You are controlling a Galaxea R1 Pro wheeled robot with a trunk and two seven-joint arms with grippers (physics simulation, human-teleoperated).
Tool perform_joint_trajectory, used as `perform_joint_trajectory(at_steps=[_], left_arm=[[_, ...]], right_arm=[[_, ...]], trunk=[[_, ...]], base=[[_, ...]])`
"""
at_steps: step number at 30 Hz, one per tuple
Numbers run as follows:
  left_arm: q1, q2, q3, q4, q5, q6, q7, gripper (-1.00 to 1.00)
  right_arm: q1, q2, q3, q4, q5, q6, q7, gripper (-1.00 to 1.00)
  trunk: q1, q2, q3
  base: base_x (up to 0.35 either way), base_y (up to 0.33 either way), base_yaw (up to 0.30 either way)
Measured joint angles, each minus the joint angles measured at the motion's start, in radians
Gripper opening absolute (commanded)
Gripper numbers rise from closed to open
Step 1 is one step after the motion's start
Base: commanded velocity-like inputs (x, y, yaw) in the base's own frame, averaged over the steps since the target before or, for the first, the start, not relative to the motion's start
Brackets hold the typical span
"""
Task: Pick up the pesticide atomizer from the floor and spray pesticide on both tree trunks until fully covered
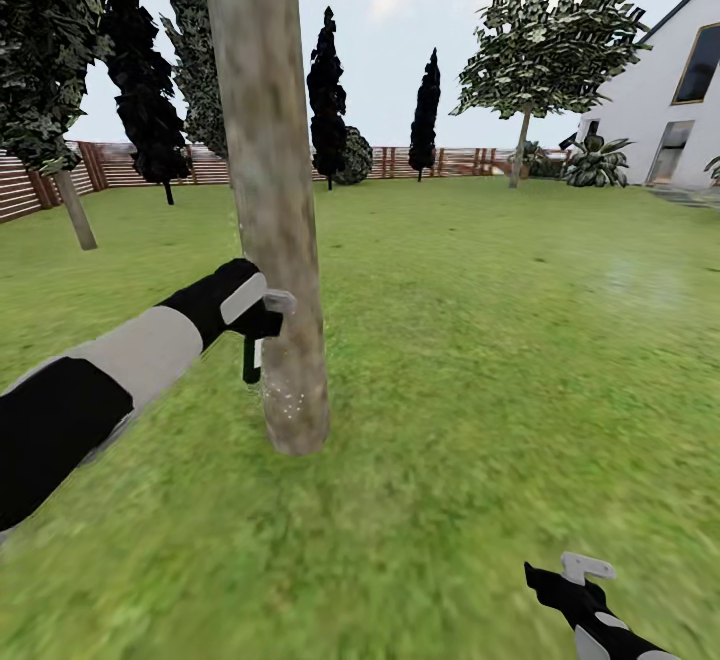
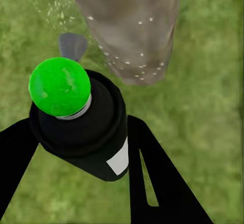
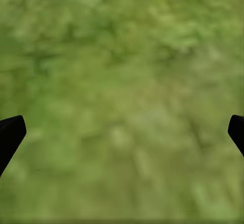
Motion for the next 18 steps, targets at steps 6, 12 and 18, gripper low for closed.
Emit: perform_joint_trajectory(at_steps=[6, 12, 18], left_arm=[[-0.144, -0.006, 0.002, 0.029, 0.0, 0.001, 0.0, -1.0], [-0.273, -0.029, 0.002, 0.101, 0.003, 0.002, 0.0, -1.0], [-0.324, -0.036, 0.001, 0.132, 0.005, 0.008, -0.001, -1.0]], right_arm=[[0.0, 0.0, 0.0, 0.0, 0.0, 0.0, 0.0, 1.0], [0.0, 0.001, 0.0, 0.0, 0.0, 0.0, 0.0, 1.0], [0.0, 0.001, 0.0, 0.0, 0.0, 0.0, 0.0, 1.0]], trunk=[[0.0, 0.0, 0.0], [0.0, 0.0, 0.0], [0.0, 0.0, 0.0]], base=[[0.0, 0.0, 0.0], [0.0, 0.0, 0.0], [0.0, 0.0, 0.0]])
